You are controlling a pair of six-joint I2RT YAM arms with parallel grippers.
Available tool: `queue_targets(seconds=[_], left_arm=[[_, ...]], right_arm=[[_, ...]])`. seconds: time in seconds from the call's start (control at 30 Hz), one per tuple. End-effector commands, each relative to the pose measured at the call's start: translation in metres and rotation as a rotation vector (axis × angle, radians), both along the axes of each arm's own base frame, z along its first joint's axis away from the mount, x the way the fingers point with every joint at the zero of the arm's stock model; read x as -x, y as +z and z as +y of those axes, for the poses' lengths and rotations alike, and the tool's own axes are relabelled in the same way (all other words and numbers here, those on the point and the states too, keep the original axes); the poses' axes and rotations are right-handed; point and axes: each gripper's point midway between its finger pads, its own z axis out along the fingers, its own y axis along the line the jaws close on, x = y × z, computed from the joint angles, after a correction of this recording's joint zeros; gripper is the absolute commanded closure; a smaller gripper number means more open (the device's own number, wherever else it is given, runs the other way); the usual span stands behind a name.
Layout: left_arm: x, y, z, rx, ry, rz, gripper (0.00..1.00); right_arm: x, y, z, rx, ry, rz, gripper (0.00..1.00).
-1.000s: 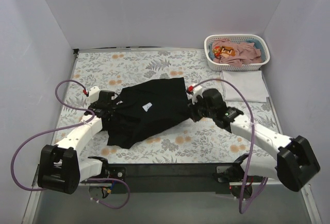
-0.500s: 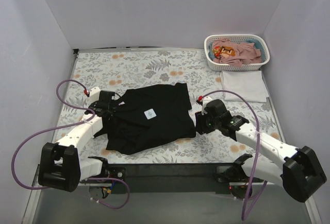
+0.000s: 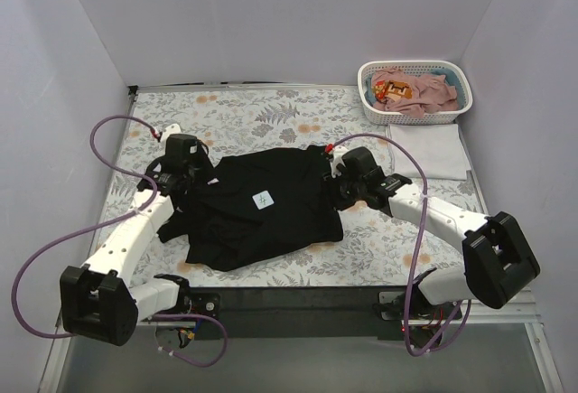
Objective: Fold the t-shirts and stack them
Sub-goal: Flatten the tshirt out
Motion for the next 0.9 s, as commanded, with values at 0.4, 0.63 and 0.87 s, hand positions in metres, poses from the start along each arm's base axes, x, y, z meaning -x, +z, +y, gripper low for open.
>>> queue_targets(seconds=[0.4, 0.63, 0.87], left_arm=[[-0.011, -0.105, -0.084, 0.155, -0.2, 0.318, 0.72], [-0.032, -0.14, -0.067, 0.139, -0.107, 0.383, 0.75], [-0.092, -0.149, -0.062, 0.203, -0.048, 0.38, 0.73]], right_arm=[[0.019, -0.051, -0.005, 0.029, 0.022, 0.147, 0.55], [-0.051, -0.071, -0.031, 0.069, -0.128, 0.16, 0.56], [-0.177, -0.042, -0.024, 0.046, -0.214, 0.017, 0.55]])
